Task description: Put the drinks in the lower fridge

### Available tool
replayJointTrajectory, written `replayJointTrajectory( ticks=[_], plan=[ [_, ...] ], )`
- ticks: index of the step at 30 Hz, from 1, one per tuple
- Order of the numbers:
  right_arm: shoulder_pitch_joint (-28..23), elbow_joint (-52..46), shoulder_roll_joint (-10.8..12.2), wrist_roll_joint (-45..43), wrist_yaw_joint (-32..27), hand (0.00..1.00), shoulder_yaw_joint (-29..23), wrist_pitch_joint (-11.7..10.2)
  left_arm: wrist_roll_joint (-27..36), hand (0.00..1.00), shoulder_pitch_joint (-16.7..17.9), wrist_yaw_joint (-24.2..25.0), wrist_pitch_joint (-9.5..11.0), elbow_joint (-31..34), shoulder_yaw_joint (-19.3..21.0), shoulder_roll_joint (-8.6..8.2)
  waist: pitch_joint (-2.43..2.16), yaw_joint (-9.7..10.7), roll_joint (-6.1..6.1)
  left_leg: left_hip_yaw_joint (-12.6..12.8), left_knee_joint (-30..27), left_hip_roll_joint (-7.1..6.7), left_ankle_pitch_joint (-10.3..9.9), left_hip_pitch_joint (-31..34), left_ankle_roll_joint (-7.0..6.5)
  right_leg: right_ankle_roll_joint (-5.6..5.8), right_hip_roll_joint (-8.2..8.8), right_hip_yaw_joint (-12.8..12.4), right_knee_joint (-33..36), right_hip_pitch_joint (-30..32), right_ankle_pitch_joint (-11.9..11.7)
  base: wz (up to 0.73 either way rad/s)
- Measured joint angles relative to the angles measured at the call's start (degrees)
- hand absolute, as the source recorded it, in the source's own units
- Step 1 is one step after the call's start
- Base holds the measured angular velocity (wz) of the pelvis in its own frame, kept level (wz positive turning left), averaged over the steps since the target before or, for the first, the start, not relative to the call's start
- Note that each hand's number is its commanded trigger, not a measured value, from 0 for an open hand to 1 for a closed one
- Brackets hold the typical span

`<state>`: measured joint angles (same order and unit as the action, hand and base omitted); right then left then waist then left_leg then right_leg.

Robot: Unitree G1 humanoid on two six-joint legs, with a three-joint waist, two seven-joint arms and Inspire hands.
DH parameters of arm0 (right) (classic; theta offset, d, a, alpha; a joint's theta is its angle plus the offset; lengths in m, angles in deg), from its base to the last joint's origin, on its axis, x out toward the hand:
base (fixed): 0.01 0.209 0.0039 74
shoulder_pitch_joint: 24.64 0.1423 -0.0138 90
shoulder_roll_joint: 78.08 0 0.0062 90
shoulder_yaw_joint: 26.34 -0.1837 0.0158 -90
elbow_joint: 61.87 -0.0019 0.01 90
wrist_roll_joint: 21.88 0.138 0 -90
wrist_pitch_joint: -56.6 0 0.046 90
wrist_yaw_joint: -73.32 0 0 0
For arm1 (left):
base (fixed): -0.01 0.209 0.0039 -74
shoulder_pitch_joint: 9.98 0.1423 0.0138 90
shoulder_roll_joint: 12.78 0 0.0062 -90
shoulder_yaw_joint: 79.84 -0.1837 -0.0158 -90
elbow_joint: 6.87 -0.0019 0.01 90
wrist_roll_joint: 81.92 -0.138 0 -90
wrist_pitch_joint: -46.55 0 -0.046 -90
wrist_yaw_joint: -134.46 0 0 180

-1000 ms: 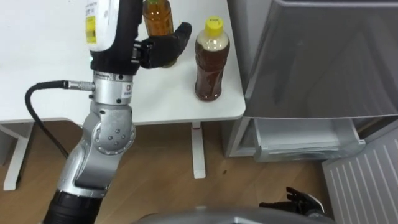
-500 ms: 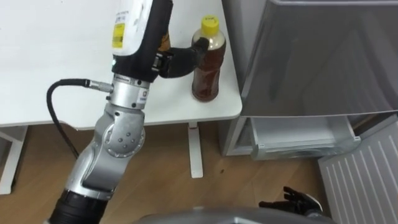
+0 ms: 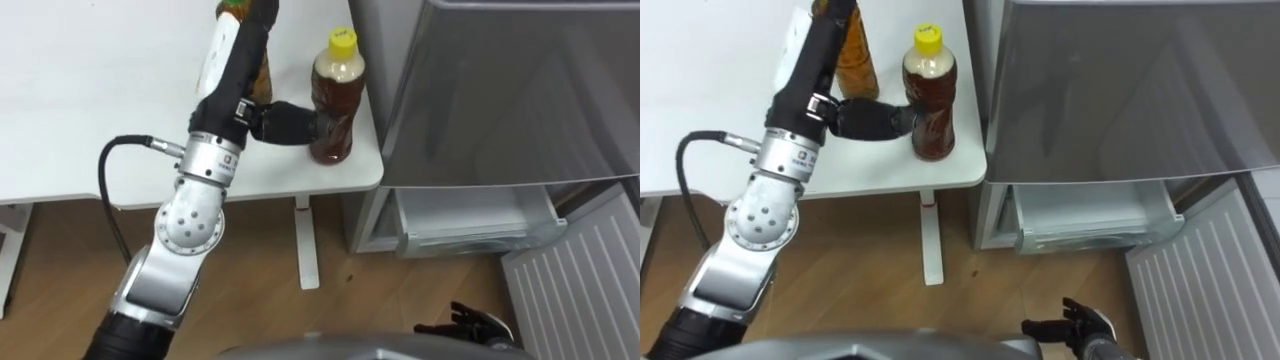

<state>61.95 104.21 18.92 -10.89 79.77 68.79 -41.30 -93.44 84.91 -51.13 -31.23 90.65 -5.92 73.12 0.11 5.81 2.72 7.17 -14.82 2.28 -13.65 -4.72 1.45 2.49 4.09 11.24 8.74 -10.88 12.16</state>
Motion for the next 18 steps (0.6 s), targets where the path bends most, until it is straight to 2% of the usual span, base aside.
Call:
replayJointTrajectory(
  ticks=[7, 13, 18],
  plan=[
    [0.06, 0.02, -0.05, -0.01, -0.02, 0.0, -0.25, 0.39, 3.31, 0.0, 0.43, 2.52, -0.83, -2.46, 0.16, 0.01, -0.13, -0.02, -0.42, -0.01, 0.07, 0.02, 0.01, 0.18, -0.01, 0.0, -0.06, -0.07, -0.01, 0.0, -0.09, 0.0],
    [0.07, 0.09, -0.46, 0.05, -0.02, 0.0, -0.93, 0.43, 9.65, 0.0, 0.42, 4.76, -0.89, -2.46, 0.27, -0.03, -0.13, 0.03, -1.42, 0.24, 0.09, 0.05, 0.01, -0.07, -0.01, 0.0, -0.05, -0.48, -0.07, 0.14, -0.09, -0.01],
    [0.05, 0.14, -0.49, 0.07, -0.06, 0.0, -1.47, 0.47, 11.39, 0.0, 0.42, 5.22, -0.98, -2.6, 0.3, -0.21, 0.24, 0.04, -1.38, 0.38, 0.08, 0.07, 0.01, -0.19, -0.01, 0.0, -0.06, -0.69, -0.09, 0.11, -0.09, 0.0]
  ],
)
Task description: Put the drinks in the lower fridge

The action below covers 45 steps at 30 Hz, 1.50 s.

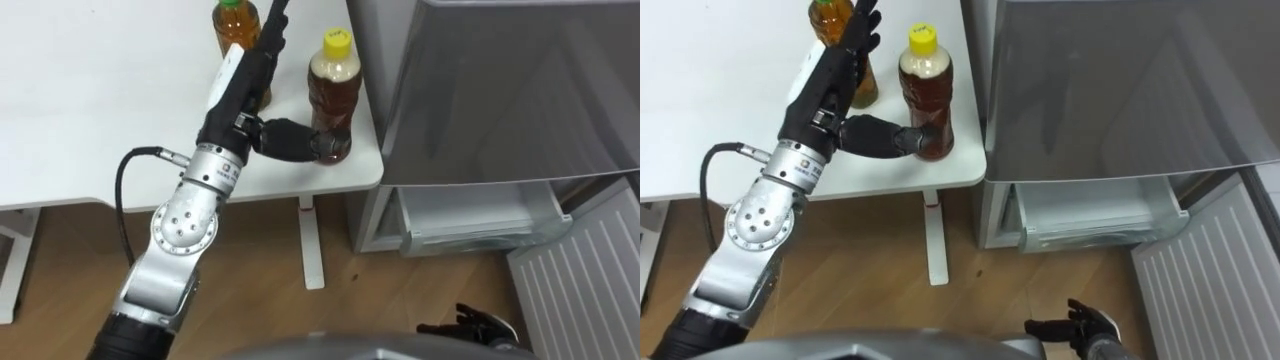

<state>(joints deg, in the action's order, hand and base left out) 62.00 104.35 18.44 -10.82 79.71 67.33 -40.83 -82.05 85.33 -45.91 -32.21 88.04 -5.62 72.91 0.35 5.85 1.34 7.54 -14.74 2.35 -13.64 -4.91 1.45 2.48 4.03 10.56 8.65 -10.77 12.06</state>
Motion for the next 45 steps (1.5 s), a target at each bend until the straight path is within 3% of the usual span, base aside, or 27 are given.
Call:
replayJointTrajectory(
  ticks=[7, 15, 21, 33, 38, 45],
  plan=[
    [-0.01, -0.1, -0.05, 0.42, -0.29, 0.0, -0.43, 0.24, 2.5, 0.0, 0.0, 0.26, -1.2, -0.42, 0.56, -0.66, 0.08, -0.2, -0.16, 0.23, 0.19, 0.08, 0.0, 0.45, 0.0, -0.04, -0.09, -0.42, 0.21, 0.78, -0.03, -0.02],
    [0.2, -0.97, 0.24, 0.18, -1.35, 0.0, -0.46, 1.99, 14.41, 0.0, -0.1, 3.32, -4.06, -1.16, 3.89, -2.22, 0.21, -0.01, 0.1, 0.4, 0.1, 0.1, 0.0, 0.38, 0.0, -0.04, -0.06, -0.54, 0.22, 0.83, -0.03, 0.0],
    [0.04, -2.0, 0.41, -0.02, -2.21, 0.0, -0.46, 3.33, 18.49, 0.0, -0.19, 3.85, -5.66, -1.8, 5.09, -2.39, 0.26, -0.02, 0.33, 0.46, 0.05, 0.11, 0.0, 0.3, 0.0, -0.04, -0.07, -0.62, 0.36, 0.83, -0.03, 0.0],
    [-0.06, -2.75, 0.49, -0.15, -3.86, 0.0, -0.58, 5.29, 21.47, 0.0, -3.3, 5.63, -10.27, -1.91, 6.56, -3.42, 0.17, 0.29, 0.6, 0.83, -0.01, 0.16, 0.01, 0.24, -0.01, -0.04, -0.07, -1.1, 0.47, 0.97, -0.03, -0.01],
    [-0.2, -3.25, 0.49, -0.15, -3.87, 0.0, -0.62, 5.58, 21.99, 0.0, -3.73, 5.9, -10.49, -1.91, 7.27, -3.38, -0.12, 0.3, 0.15, 0.95, -0.14, 0.25, 0.01, 0.56, -0.01, -0.04, -0.07, -1.2, 1.03, 1.55, -0.03, 0.0],
    [-0.64, -3.9, 0.39, -0.15, -3.68, 0.0, -0.92, 5.54, 21.96, 0.0, -5.0, 5.91, -10.88, -1.91, 7.36, -3.22, 0.02, 0.43, -0.4, 1.24, -0.39, 0.31, 0.01, 0.48, -0.02, -0.08, -0.09, -1.63, 1.13, 1.61, -0.07, -0.02]
  ],
)
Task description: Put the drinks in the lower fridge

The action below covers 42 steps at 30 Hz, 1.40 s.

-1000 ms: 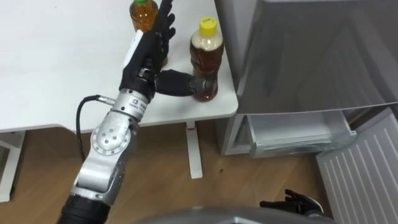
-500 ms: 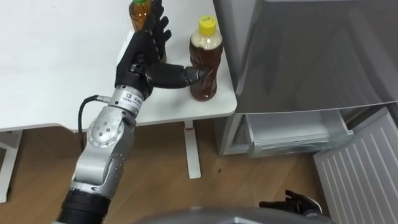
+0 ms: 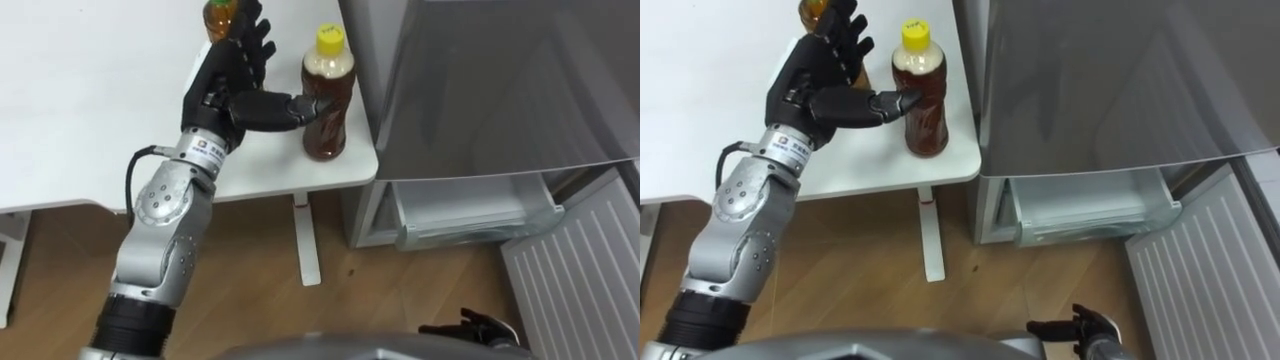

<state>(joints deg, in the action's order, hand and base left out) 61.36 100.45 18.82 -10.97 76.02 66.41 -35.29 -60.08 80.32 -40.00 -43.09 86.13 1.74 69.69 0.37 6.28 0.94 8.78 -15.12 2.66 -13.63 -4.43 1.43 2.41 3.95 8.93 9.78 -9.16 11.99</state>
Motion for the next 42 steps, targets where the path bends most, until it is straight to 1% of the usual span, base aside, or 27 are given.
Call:
replayJointTrajectory(
  ticks=[4, 10, 15, 19, 22, 24, 25, 26, 27, 30, 39, 42],
  plan=[
    [0.03, 0.02, -0.2, 0.02, -0.01, 0.0, -0.15, 0.1, 0.01, 0.0, -0.56, 0.19, -0.11, 0.0, 0.0, -0.02, 0.06, 0.3, -0.34, 0.28, 0.25, 0.04, 0.02, -0.15, -0.03, 0.01, -0.03, -0.25, 0.02, 0.05, -0.08, -0.04],
    [0.31, 0.02, -0.65, 0.05, -0.04, 0.0, -0.16, 0.7, 0.04, 0.0, -0.58, 0.54, -1.63, 0.0, 0.0, -0.03, 0.14, 1.08, -0.94, 0.33, 0.4, 0.05, 0.02, -0.13, -0.03, 0.01, -0.06, -0.28, -0.04, 0.13, -0.09, 0.0],
    [0.33, 0.01, -0.81, 0.04, -0.07, 0.0, -0.24, 0.8, 0.05, 0.0, -0.69, 3.02, -2.99, 0.0, 0.0, -0.04, 0.21, 1.43, -1.31, 0.36, 0.56, 0.05, 0.02, -0.12, -0.03, 0.01, -0.07, -0.27, -0.1, 0.21, -0.09, 0.0],
    [0.24, -0.11, -0.81, 0.14, -0.1, 0.0, -0.25, 0.78, 0.53, 0.0, -0.87, 3.98, -3.0, -0.67, 0.0, -0.03, 0.13, 1.5, -1.47, 0.36, 0.55, 0.05, 0.02, -0.15, -0.03, 0.01, -0.07, -0.34, -0.1, 0.17, -0.09, 0.0],
    [0.1, -0.3, -0.81, 0.16, -0.1, 0.0, -0.25, 0.79, 1.13, 0.0, -0.89, 4.18, -3.0, -1.85, -0.01, -0.03, 0.16, 1.53, -1.43, 0.4, 0.55, 0.05, 0.02, -0.21, -0.03, 0.01, -0.07, -0.4, -0.09, 0.15, -0.09, 0.0],
    [0.07, -0.34, -0.8, 0.17, -0.09, 0.0, -0.26, 0.84, 1.13, 0.0, -0.88, 4.18, -3.4, -2.52, 0.0, -0.03, 0.16, 1.54, -1.44, 0.41, 0.55, 0.06, 0.02, -0.2, -0.03, 0.01, -0.07, -0.43, -0.07, 0.16, -0.09, 0.0],
    [0.07, -0.36, -0.8, 0.17, -0.08, 0.0, -0.27, 0.92, 1.13, 0.18, -0.88, 4.2, -3.56, -2.52, 0.0, -0.03, 0.16, 1.54, -1.43, 0.41, 0.55, 0.07, 0.02, -0.2, -0.03, 0.01, -0.07, -0.43, -0.06, 0.16, -0.09, 0.0],
    [0.07, -0.54, -0.81, 0.18, -0.08, 0.0, -0.3, 1.24, 1.13, 0.62, -0.88, 4.29, -3.75, -2.52, 0.0, -0.03, 0.15, 1.55, -1.44, 0.41, 0.55, 0.07, 0.02, -0.21, -0.03, 0.01, -0.07, -0.43, -0.04, 0.16, -0.09, 0.0],
    [0.06, -0.64, -0.81, 0.18, -0.07, 0.0, -0.44, 1.51, 1.12, 1.0, -0.88, 4.54, -3.81, -2.52, 0.0, -0.03, 0.16, 1.56, -1.44, 0.41, 0.56, 0.07, 0.02, -0.21, -0.03, 0.01, -0.08, -0.43, -0.04, 0.16, -0.09, 0.0],
    [0.07, -0.73, -0.8, 0.19, -0.06, 0.0, -0.69, 1.98, 1.13, 1.0, -0.88, 5.12, -3.96, -2.52, 0.0, -0.03, 0.15, 1.56, -1.44, 0.41, 0.56, 0.08, 0.02, -0.21, -0.03, 0.01, -0.09, -0.43, -0.04, 0.16, -0.09, 0.0],
    [0.05, -0.8, -0.78, 0.22, -0.05, 0.0, -0.68, 2.04, 1.08, 1.0, -0.89, 5.38, -4.23, -2.8, 0.04, 0.08, 0.17, 1.63, -1.42, 0.41, 0.58, 0.08, 0.02, -0.2, -0.03, 0.01, -0.09, -0.46, -0.08, 0.18, -0.09, 0.0],
    [0.07, -0.81, -0.75, 0.26, -0.05, 0.0, -0.66, 2.07, 1.15, 1.0, -0.88, 5.82, -4.99, -3.18, 0.26, 0.05, 0.18, 1.61, -1.39, 0.41, 0.61, 0.08, 0.02, -0.16, -0.03, 0.01, -0.1, -0.45, -0.09, 0.19, -0.09, 0.0]
  ],
)
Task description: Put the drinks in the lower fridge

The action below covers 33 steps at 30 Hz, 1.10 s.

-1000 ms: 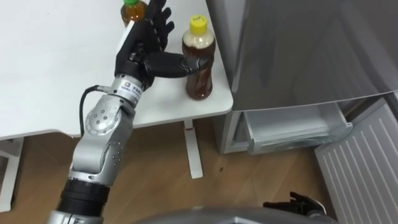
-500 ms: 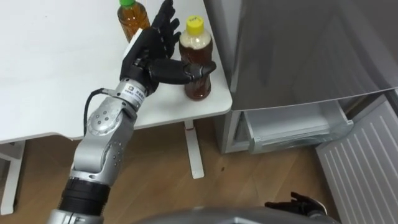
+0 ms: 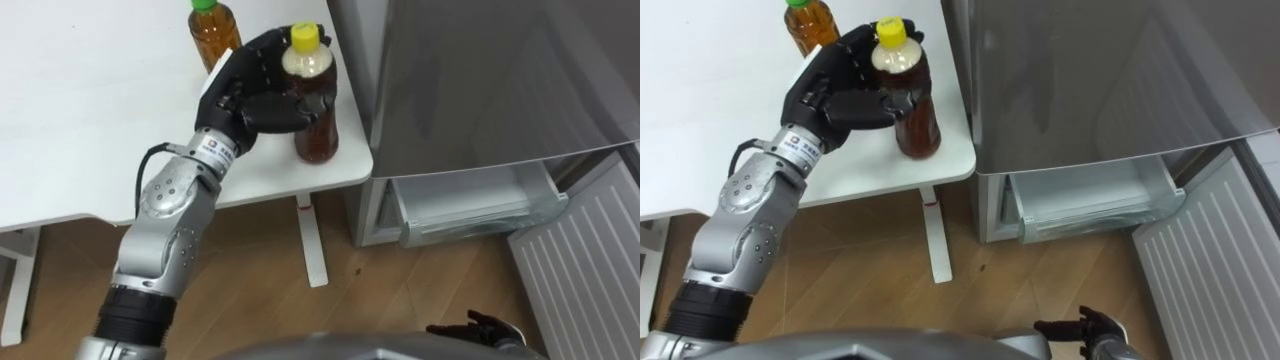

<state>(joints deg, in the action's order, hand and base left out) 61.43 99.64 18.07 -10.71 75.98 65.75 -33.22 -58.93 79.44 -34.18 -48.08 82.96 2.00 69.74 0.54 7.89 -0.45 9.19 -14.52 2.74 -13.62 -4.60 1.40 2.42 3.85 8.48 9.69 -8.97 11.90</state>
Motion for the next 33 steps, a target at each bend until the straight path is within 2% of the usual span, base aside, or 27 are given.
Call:
replayJointTrajectory(
  ticks=[13, 20, 23, 29, 33],
  plan=[
    [0.02, -0.48, 0.17, 0.57, 0.0, 0.0, 0.05, 0.66, 0.03, 1.0, 0.06, 0.69, -1.91, -2.62, -1.22, -0.2, -0.02, 0.07, 0.09, 0.14, 0.02, 0.0, 0.01, -0.1, 0.01, 0.0, -0.03, -0.27, 0.04, -0.04, 0.0, 0.0],
    [0.61, -0.51, 0.44, -0.76, 1.48, 0.0, 0.09, 0.89, 1.19, 1.0, 0.06, 0.62, -2.14, -5.84, -1.26, -0.17, -0.02, -0.17, 0.84, 0.17, 0.0, 0.02, 0.01, 0.14, 0.01, 0.0, -0.05, -0.43, 0.2, 0.47, 0.0, 0.0],
    [0.85, -2.23, 0.65, -1.58, 1.67, 0.0, 1.15, 1.21, 4.59, 1.0, 0.1, 0.62, -2.13, -6.04, -1.23, -0.06, -0.2, -0.79, 1.28, 0.36, -0.27, 0.08, 0.01, 1.01, 0.0, -0.01, -0.03, -0.5, 0.59, 1.52, 0.0, -0.02],
    [0.79, -5.36, 0.61, -3.75, 1.12, 0.0, 3.87, 1.2, 13.45, 1.0, 0.69, 0.17, -2.06, -6.35, -1.3, -0.26, -0.12, -3.38, 1.32, 0.87, -0.41, 0.36, 0.01, 1.47, 0.01, -0.06, -0.13, -0.5, 1.01, 2.01, -0.04, -0.03],
    [0.66, -11.82, 1.1, -5.68, 1.37, 0.0, 7.18, 1.3, 14.35, 1.0, 1.52, -0.01, -1.96, -6.59, -1.64, -0.57, -0.15, -4.86, 1.15, 0.84, -0.37, 0.38, 0.04, 1.33, 0.05, -0.06, -0.15, -0.46, 1.04, 2.07, -0.04, 0.0]
  ],
)
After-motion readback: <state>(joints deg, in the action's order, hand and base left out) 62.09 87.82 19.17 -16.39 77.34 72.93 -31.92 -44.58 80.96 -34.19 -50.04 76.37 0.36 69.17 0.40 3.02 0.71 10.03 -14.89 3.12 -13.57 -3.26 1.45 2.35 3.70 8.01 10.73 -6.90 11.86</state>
